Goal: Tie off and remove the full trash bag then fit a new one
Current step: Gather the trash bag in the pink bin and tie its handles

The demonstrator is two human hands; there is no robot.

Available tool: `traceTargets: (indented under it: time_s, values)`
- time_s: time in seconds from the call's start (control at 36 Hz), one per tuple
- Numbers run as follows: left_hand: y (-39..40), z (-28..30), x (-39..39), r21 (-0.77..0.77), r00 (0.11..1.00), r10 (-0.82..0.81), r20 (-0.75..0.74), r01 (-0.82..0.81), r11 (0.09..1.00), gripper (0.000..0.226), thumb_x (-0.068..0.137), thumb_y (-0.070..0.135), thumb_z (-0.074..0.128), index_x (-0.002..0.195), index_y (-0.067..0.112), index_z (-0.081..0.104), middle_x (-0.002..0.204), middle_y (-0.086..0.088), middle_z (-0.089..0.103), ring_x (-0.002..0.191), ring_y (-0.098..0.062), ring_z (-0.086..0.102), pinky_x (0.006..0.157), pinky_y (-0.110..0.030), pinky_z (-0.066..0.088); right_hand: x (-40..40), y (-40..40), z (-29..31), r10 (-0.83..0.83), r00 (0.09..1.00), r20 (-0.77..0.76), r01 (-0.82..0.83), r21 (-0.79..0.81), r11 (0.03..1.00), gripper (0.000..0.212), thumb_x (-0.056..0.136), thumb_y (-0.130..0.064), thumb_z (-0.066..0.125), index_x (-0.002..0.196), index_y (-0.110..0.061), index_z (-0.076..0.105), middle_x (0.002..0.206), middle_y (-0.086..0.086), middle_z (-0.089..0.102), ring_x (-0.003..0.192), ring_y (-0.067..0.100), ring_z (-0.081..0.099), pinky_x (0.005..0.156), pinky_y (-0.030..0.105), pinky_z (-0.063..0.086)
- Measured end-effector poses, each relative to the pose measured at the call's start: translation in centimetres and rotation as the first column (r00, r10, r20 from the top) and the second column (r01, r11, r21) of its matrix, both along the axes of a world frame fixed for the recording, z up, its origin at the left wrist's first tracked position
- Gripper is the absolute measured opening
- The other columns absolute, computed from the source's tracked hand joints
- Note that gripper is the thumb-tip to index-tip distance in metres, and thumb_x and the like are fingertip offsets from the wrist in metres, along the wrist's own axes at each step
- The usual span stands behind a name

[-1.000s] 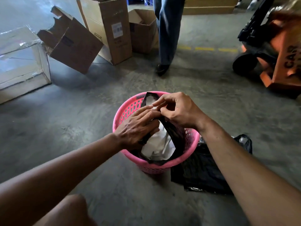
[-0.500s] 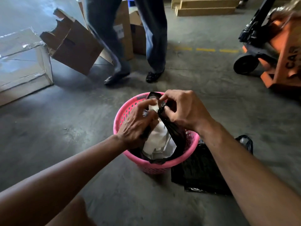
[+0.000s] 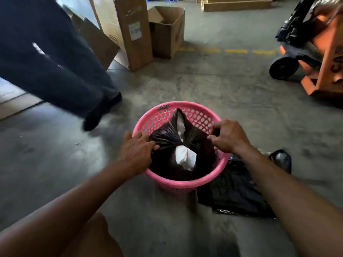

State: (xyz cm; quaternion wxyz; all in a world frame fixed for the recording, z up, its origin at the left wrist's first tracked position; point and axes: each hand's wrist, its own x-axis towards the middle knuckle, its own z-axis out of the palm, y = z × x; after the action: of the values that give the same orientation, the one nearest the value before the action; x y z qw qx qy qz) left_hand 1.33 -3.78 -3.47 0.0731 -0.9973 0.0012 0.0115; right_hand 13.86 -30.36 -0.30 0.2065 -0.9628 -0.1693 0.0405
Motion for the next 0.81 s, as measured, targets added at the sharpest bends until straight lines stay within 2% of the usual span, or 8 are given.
traceTargets:
  time_s: [0.22, 0.33, 0.39, 0.44, 0.53, 0.58, 0.67, 0.81]
  values:
    - [0.3, 0.5, 0.1, 0.11, 0.987, 0.1, -0.128, -0.086, 0.99, 0.038, 0.101, 0.044, 0.035, 0.12, 0.034, 0.066, 0.121, -0.001, 0.058, 0.124, -0.024, 0.042, 0.096, -0.048, 0.027, 0.9, -1.7, -0.7, -0.143, 0.987, 0.068, 0.146, -0.05, 0.988, 0.016, 0.065, -0.016, 0.069, 0.078, -0.016, 0.077, 0.086, 0.015, 0.077, 0.088, 0.039, 0.071, 0.075, 0.036, 0.054]
    - [1.4, 0.8, 1.1, -0.275, 0.993, 0.116, 0.011, -0.108, 0.955, 0.038, 0.102, 0.052, 0.039, 0.103, 0.035, 0.073, 0.112, 0.001, 0.06, 0.113, -0.025, 0.051, 0.094, -0.044, 0.035, 2.0, -2.8, -0.4, -0.117, 0.992, -0.052, 0.117, -0.003, 0.993, 0.008, 0.072, -0.026, 0.083, 0.073, -0.02, 0.079, 0.085, 0.008, 0.079, 0.088, 0.031, 0.073, 0.078, 0.032, 0.053]
    - [1.2, 1.0, 1.9, -0.695, 0.986, 0.161, 0.045, -0.085, 0.714, 0.044, 0.097, 0.059, 0.043, 0.082, 0.031, 0.074, 0.102, 0.0, 0.066, 0.098, -0.02, 0.059, 0.092, -0.041, 0.045, 2.3, -3.1, 0.2, -0.094, 0.989, -0.111, 0.094, 0.001, 0.996, 0.014, 0.071, -0.033, 0.086, 0.07, -0.023, 0.077, 0.084, 0.005, 0.079, 0.087, 0.026, 0.072, 0.077, 0.03, 0.051]
    - [-0.6, 1.4, 2.6, -0.963, 0.971, 0.236, -0.028, -0.089, 0.253, 0.047, 0.096, 0.056, 0.051, 0.089, 0.02, 0.08, 0.103, -0.005, 0.076, 0.095, -0.014, 0.068, 0.093, -0.036, 0.049, 2.3, -3.1, 0.9, -0.048, 0.991, -0.126, 0.05, 0.009, 0.999, 0.016, 0.073, -0.036, 0.086, 0.069, -0.026, 0.073, 0.083, 0.001, 0.078, 0.085, 0.023, 0.071, 0.077, 0.031, 0.052]
    - [-4.2, 1.9, 3.8, -0.937, 0.956, 0.212, -0.202, -0.126, -0.325, 0.05, 0.104, 0.034, 0.051, 0.073, -0.005, 0.06, 0.092, -0.011, 0.08, 0.101, -0.024, 0.076, 0.097, -0.034, 0.054, 1.9, -2.6, 2.1, 0.021, 0.993, -0.114, -0.01, 0.101, 0.995, 0.014, 0.078, -0.032, 0.083, 0.073, -0.022, 0.074, 0.079, -0.002, 0.076, 0.082, 0.019, 0.07, 0.075, 0.03, 0.05]
    - [-5.9, 2.3, 4.7, -0.871, 0.953, 0.184, -0.241, -0.128, -0.474, 0.039, 0.105, 0.027, 0.05, 0.072, 0.006, 0.057, 0.075, -0.01, 0.073, 0.08, -0.025, 0.076, 0.081, -0.032, 0.06, 1.7, -2.2, 2.7, 0.044, 0.994, -0.101, -0.024, 0.194, 0.981, 0.013, 0.078, -0.031, 0.083, 0.076, -0.021, 0.075, 0.077, -0.005, 0.075, 0.079, 0.015, 0.07, 0.073, 0.028, 0.049]
    - [-7.0, 3.0, 6.0, -0.902, 0.97, 0.142, -0.196, -0.121, -0.415, 0.024, 0.102, 0.011, 0.05, 0.095, 0.0, 0.07, 0.066, -0.003, 0.055, 0.06, -0.013, 0.059, 0.062, -0.023, 0.053, 1.5, -1.4, 3.3, 0.065, 0.996, -0.054, -0.044, 0.332, 0.942, 0.017, 0.076, -0.034, 0.085, 0.075, -0.02, 0.075, 0.073, -0.006, 0.075, 0.071, 0.011, 0.07, 0.072, 0.032, 0.056]
    - [-8.1, 3.8, 7.2, -0.96, 0.985, -0.079, -0.155, -0.131, 0.249, 0.016, 0.082, 0.023, 0.055, 0.081, 0.015, 0.069, 0.07, -0.003, 0.054, 0.061, -0.011, 0.048, 0.062, -0.03, 0.041, 0.3, 1.8, 4.0, 0.114, 0.992, 0.05, -0.124, 0.477, 0.87, 0.017, 0.073, -0.038, 0.08, 0.075, -0.022, 0.075, 0.068, -0.01, 0.073, 0.062, 0.001, 0.064, 0.064, 0.025, 0.051]
